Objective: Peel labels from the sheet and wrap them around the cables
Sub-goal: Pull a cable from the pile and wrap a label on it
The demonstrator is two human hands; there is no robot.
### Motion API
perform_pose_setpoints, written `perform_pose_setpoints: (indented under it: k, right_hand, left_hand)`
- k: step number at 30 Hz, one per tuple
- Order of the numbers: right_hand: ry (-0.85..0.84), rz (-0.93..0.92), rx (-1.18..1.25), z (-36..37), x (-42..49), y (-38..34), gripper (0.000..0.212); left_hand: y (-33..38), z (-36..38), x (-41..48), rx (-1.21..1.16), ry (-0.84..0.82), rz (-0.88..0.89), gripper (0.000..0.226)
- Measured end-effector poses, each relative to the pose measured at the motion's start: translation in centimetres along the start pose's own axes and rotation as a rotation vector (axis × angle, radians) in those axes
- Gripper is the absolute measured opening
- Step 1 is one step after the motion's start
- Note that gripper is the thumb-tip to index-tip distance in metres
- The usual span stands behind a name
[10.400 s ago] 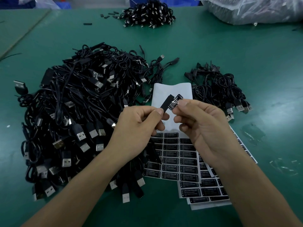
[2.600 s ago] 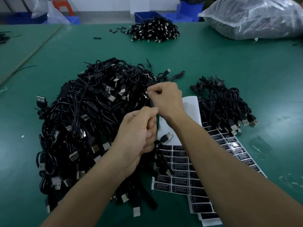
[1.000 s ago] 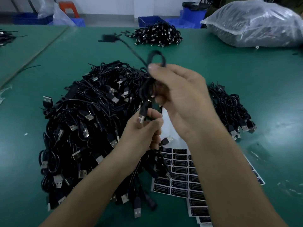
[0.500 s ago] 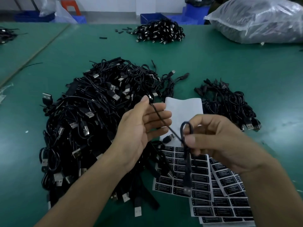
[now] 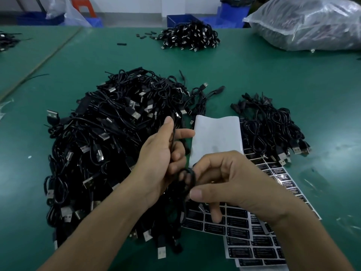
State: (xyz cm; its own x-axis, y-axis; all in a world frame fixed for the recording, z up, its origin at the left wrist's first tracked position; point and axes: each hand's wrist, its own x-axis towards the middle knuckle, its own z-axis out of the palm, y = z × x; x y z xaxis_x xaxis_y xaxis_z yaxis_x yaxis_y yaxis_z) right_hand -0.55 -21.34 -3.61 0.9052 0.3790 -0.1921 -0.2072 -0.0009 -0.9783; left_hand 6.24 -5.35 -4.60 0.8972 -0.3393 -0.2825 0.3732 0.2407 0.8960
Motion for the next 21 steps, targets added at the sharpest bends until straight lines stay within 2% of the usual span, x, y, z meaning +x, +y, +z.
perform_pose_setpoints:
  k: [3,5,7,9,10,12,15,18,21]
  right_hand:
    - [0.058,0.002,-0.059,-0.3,-0.3,-0.2,0.012]
    - [0.291,-0.014,-0.114,-1.0,-0.5,-0.4,0.015]
    - [0.623,-0.048,-0.169,-2.1,-0.7,-0.1,0.009]
    - [0.897,-0.049,-0.354,-3.1,-0.8,0.5,0.006]
    - [0.960,-0.021,-0.474,-3.5,-0.9,0.8,0.006]
    - [0.978,0.062,-0.642,-3.6,-1.0,1.1,0.006]
    - [0.915,0.155,-0.678,-3.4,-0.8,1.3,0.012]
    - [0.856,0.180,-0.607,-3.2,-0.6,1.2,0.021]
    - [0.784,0.126,-0.398,-3.1,-0.6,1.0,0.042]
  left_hand:
    - [0.0,-0.2,-0.1,0.065,-0.049,0.015,0.056]
    - [0.0,-0.2,-0.2,0.126,-0.098,0.041,0.057]
    - [0.0,-0.3,-0.3,0.164,-0.123,0.052,0.058]
    - [0.1,-0.3,-0.4,0.165,-0.119,0.037,0.061]
    - [0.2,-0.3,-0.5,0.156,-0.109,0.025,0.063]
    - [0.2,-0.3,-0.7,0.148,-0.083,0.011,0.064]
    - [0.2,-0.3,-0.9,0.184,-0.046,0.011,0.059]
    - [0.0,0.0,-0.9,0.196,-0.054,0.008,0.049]
    - [-0.1,0.1,-0.8,0.249,-0.055,0.038,0.039]
